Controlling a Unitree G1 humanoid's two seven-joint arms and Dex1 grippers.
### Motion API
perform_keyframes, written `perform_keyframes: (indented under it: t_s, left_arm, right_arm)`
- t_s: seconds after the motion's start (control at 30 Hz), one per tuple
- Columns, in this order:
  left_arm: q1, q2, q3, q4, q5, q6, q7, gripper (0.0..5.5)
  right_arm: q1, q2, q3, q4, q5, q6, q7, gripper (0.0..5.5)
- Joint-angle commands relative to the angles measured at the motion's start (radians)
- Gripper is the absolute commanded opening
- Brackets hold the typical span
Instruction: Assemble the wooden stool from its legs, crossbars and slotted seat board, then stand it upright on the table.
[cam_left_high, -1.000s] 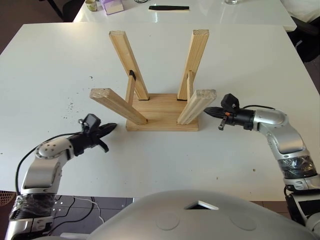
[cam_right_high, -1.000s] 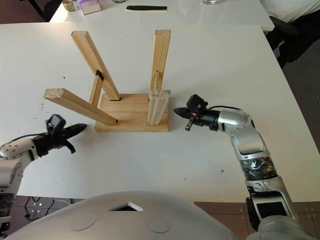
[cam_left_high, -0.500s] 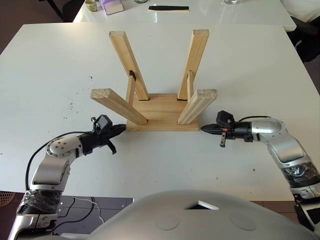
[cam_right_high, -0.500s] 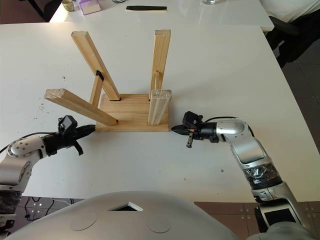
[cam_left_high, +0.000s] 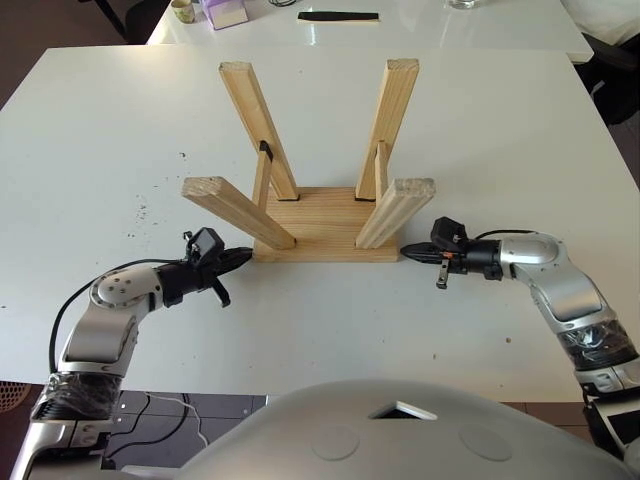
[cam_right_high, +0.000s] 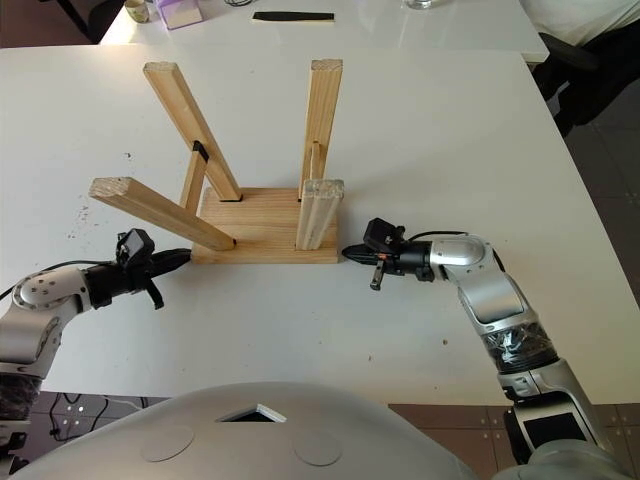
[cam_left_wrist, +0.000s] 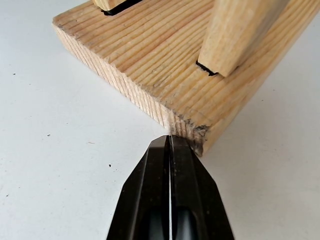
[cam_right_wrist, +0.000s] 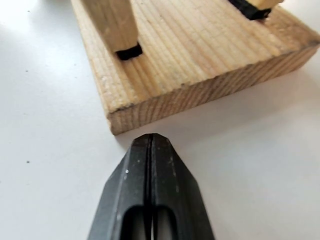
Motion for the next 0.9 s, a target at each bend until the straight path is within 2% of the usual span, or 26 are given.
perform_keyframes:
  t_s: [0.03, 0.27, 0.47, 0.63, 0.9]
  left_arm:
    - [0.013, 0.012, -0.028, 0.037, 0.039, 0.018, -0.006, 0.02]
    - [-0.017, -0.017, -0.069, 0.010, 0.027, 0.020, -0.005, 0.02]
    - [-0.019, -0.020, -0.060, -0.052, -0.002, 0.024, -0.006, 0.02]
    - [0.065, -0.019, 0.007, -0.317, -0.137, 0.130, 0.008, 0.02]
    - [0.227, 0.008, 0.112, -0.563, -0.222, 0.238, 0.024, 0.02]
  right_arm:
    - [-0.006, 0.006, 0.007, 0.025, -0.021, 0.000, -0.018, 0.00]
    - [-0.041, 0.050, 0.036, 0.010, 0.009, 0.023, 0.001, 0.00]
    - [-0.006, 0.031, -0.005, -0.071, 0.072, 0.068, 0.035, 0.00]
    - [0.081, -0.041, -0.087, -0.235, 0.167, 0.132, 0.076, 0.00]
    - [0.241, -0.141, -0.248, -0.461, 0.265, 0.213, 0.065, 0.00]
